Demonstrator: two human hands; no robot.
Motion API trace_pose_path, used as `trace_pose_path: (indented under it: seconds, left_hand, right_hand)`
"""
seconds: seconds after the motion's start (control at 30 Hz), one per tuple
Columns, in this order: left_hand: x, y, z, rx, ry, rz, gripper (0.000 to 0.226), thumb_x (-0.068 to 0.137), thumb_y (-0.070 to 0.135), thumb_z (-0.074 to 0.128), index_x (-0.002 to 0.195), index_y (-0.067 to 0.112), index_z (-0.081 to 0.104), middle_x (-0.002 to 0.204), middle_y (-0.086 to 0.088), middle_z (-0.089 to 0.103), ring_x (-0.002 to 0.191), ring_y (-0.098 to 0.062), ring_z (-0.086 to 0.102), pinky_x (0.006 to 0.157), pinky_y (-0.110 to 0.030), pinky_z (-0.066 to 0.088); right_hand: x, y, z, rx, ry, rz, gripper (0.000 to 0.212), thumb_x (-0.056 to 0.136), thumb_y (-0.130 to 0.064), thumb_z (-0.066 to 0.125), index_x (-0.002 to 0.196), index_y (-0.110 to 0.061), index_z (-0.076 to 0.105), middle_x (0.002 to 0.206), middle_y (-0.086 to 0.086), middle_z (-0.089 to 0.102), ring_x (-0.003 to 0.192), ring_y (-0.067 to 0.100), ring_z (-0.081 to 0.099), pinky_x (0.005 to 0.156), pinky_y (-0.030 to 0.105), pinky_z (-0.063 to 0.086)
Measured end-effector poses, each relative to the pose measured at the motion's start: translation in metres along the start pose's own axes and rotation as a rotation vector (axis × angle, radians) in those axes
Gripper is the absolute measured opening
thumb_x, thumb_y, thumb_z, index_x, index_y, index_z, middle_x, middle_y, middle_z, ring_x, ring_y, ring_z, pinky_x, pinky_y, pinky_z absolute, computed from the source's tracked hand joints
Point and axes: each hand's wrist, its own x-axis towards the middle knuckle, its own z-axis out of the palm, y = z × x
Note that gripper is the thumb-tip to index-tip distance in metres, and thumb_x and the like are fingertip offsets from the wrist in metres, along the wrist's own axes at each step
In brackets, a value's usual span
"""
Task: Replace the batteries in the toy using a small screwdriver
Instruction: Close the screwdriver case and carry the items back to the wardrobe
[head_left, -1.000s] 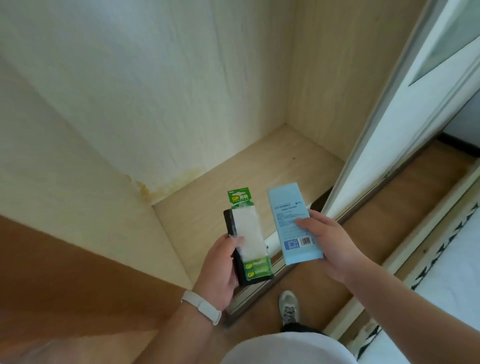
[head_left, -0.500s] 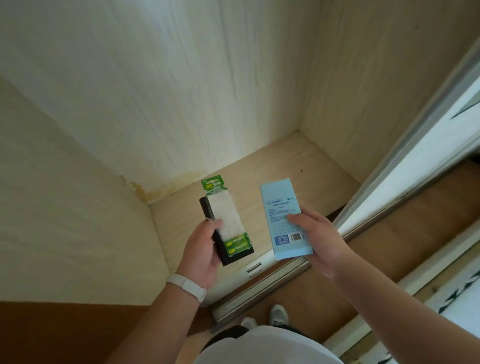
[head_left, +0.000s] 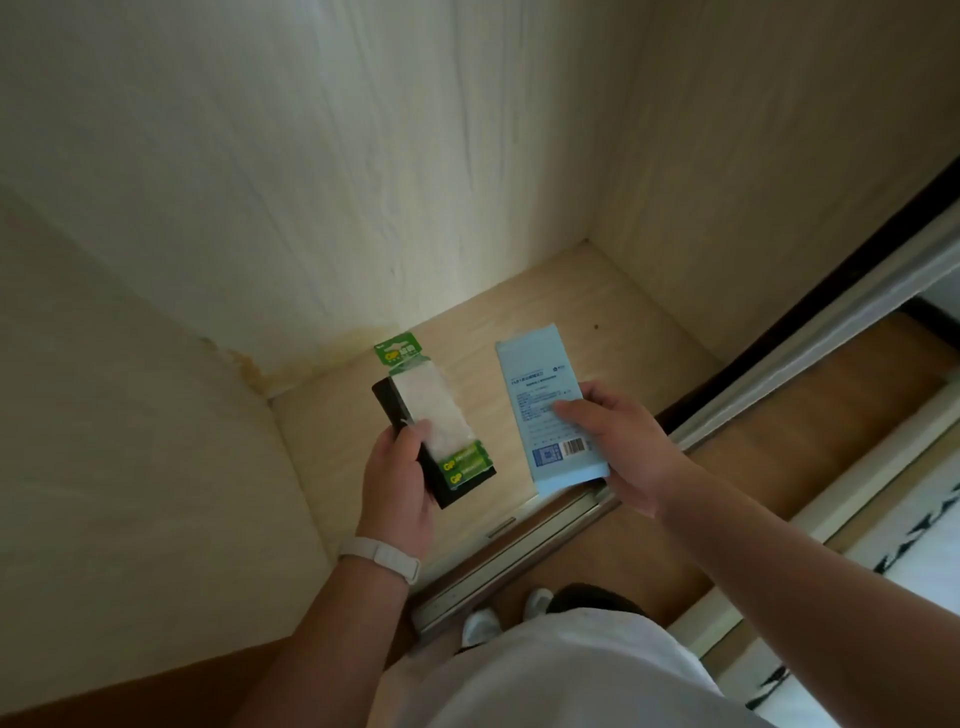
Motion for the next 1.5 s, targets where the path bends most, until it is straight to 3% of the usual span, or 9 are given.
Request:
trace_pose_path:
  seconds: [0.2,0.43,0.63,0.87,1.03,1.37,1.5]
  left_hand:
    - [0.020,-0.016,-0.004,-0.017,0.064,-0.037,0.023,0.100,0.011,0.055,0.119,0.016,0.065,0.121,-0.013,0.071,0.107,-0.030,0.069,0.098,-0.053,0.053]
    - [0.073,-0.034,0.009,0.045,0.151,-0.028,0.028,0.101,0.013,0.054,0.128,0.012,0.062,0.120,-0.010,0.072,0.107,-0.028,0.070,0.091,-0.046,0.056]
    - [0.126,-0.063,0.023,0.057,0.255,-0.011,0.016,0.100,0.009,0.056,0.112,0.015,0.066,0.109,-0.007,0.073,0.094,-0.022,0.071,0.081,-0.038,0.056]
    - [0.188,-0.126,0.016,0.048,0.382,-0.102,0.017,0.100,0.010,0.057,0.114,0.015,0.066,0.115,-0.011,0.072,0.098,-0.025,0.072,0.077,-0.039,0.057]
    - [0.229,-0.166,0.002,0.104,0.412,-0.153,0.018,0.099,0.011,0.060,0.116,0.015,0.065,0.112,-0.009,0.073,0.093,-0.022,0.073,0.072,-0.034,0.057]
    - [0.276,-0.211,-0.012,0.163,0.388,-0.203,0.020,0.097,0.013,0.062,0.116,0.018,0.066,0.111,-0.006,0.074,0.097,-0.024,0.073,0.076,-0.037,0.058]
    - [0.278,-0.218,-0.014,0.153,0.352,-0.219,0.022,0.097,0.012,0.061,0.118,0.017,0.066,0.112,-0.006,0.074,0.100,-0.025,0.072,0.080,-0.040,0.059]
  right_hand:
    - [0.033,0.006,0.001,-0.017,-0.006,0.047,0.020,0.093,-0.015,0.064,0.113,-0.009,0.064,0.108,0.017,0.073,0.094,0.035,0.072,0.083,0.046,0.059]
    - [0.118,0.022,-0.021,-0.098,-0.046,0.111,0.023,0.090,-0.013,0.067,0.112,-0.018,0.064,0.106,0.012,0.074,0.092,0.033,0.073,0.087,0.054,0.058]
    - [0.189,0.049,-0.043,-0.230,-0.096,0.160,0.022,0.090,-0.013,0.067,0.109,-0.023,0.064,0.097,0.008,0.077,0.087,0.030,0.075,0.085,0.056,0.058]
    - [0.258,0.100,-0.053,-0.379,-0.121,0.193,0.027,0.091,-0.013,0.066,0.116,-0.020,0.060,0.100,0.007,0.075,0.087,0.025,0.075,0.081,0.049,0.060]
    - [0.302,0.144,-0.059,-0.371,-0.066,0.210,0.030,0.092,-0.012,0.065,0.121,-0.017,0.059,0.099,0.005,0.074,0.087,0.022,0.074,0.072,0.036,0.059]
    - [0.351,0.197,-0.079,-0.487,-0.047,0.232,0.037,0.092,-0.017,0.066,0.128,-0.019,0.056,0.103,0.002,0.073,0.088,0.020,0.073,0.073,0.036,0.059]
    - [0.359,0.203,-0.083,-0.670,-0.005,0.134,0.031,0.092,-0.021,0.065,0.123,-0.019,0.059,0.102,-0.002,0.070,0.082,0.009,0.070,0.058,0.017,0.051]
